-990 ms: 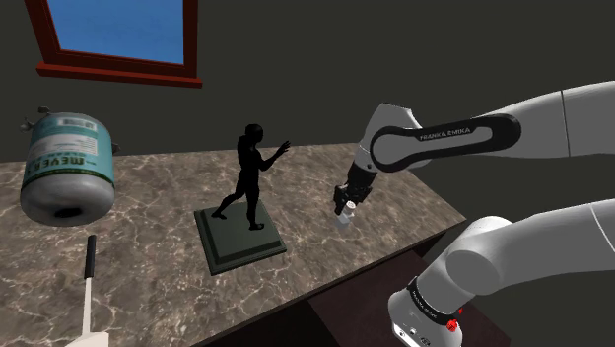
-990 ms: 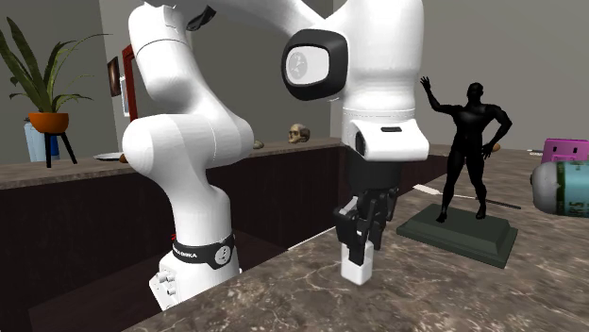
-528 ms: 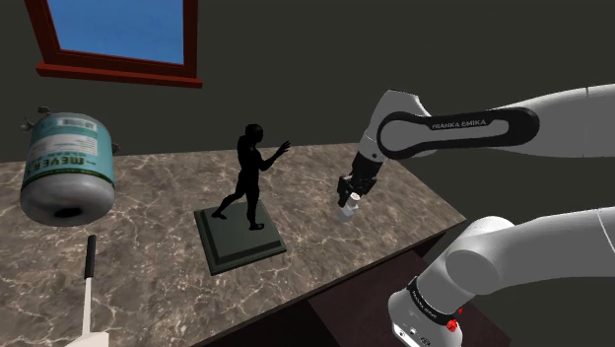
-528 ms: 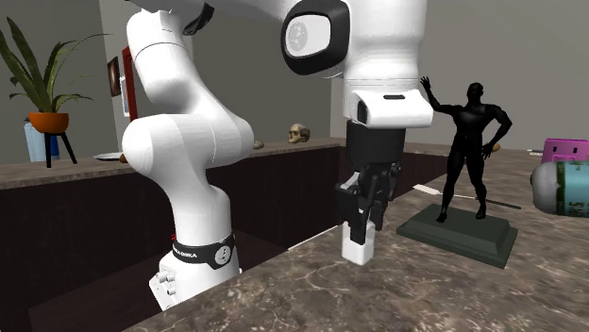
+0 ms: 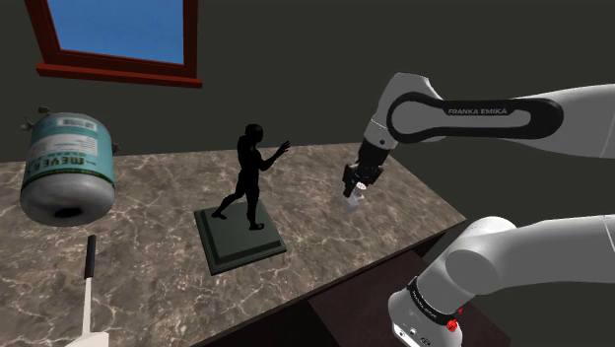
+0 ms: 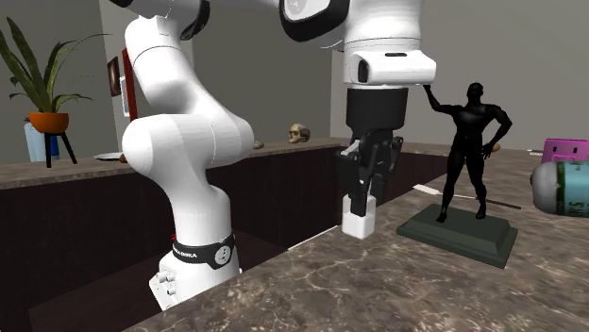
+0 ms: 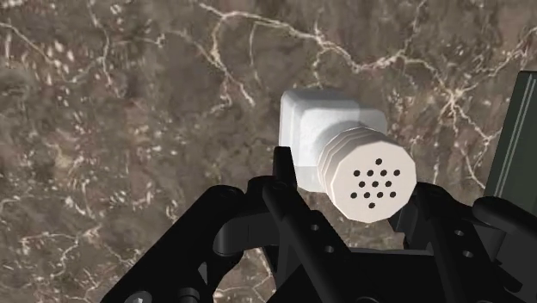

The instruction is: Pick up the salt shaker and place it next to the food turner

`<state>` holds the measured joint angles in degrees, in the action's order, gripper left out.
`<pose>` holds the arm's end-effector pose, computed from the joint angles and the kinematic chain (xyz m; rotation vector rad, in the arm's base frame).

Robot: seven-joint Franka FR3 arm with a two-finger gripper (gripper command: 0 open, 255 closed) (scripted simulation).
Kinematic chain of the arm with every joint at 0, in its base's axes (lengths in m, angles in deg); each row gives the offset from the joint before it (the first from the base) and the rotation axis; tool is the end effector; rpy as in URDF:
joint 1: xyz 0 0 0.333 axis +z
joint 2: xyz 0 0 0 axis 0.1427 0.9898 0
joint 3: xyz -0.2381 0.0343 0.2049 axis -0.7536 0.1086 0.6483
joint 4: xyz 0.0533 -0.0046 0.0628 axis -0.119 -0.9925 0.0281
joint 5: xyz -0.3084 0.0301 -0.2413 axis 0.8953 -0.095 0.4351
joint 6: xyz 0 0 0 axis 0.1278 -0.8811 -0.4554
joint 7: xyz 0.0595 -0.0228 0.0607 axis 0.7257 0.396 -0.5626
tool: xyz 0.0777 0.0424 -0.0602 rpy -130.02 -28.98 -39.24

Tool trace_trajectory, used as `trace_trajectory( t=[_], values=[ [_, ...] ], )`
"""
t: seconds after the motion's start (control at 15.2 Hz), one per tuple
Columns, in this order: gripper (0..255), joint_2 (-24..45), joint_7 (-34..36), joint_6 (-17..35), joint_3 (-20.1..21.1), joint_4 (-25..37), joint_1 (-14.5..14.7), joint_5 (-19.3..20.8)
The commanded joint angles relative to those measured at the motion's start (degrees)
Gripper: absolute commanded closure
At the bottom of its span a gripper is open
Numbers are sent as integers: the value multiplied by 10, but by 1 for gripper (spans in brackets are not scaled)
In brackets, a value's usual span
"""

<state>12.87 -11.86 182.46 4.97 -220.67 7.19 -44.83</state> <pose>0.3347 0.0471 0.4165 -3.0116 0.2598 0.1189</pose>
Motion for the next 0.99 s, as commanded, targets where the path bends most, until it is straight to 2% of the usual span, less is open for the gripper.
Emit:
trace_trajectory(
  t=[0.0,0.92],
  values=[
    [255,-4,3,-18,-1,13,-1,2],
    [255,-27,17,-133,-11,107,-4,14]
  ],
)
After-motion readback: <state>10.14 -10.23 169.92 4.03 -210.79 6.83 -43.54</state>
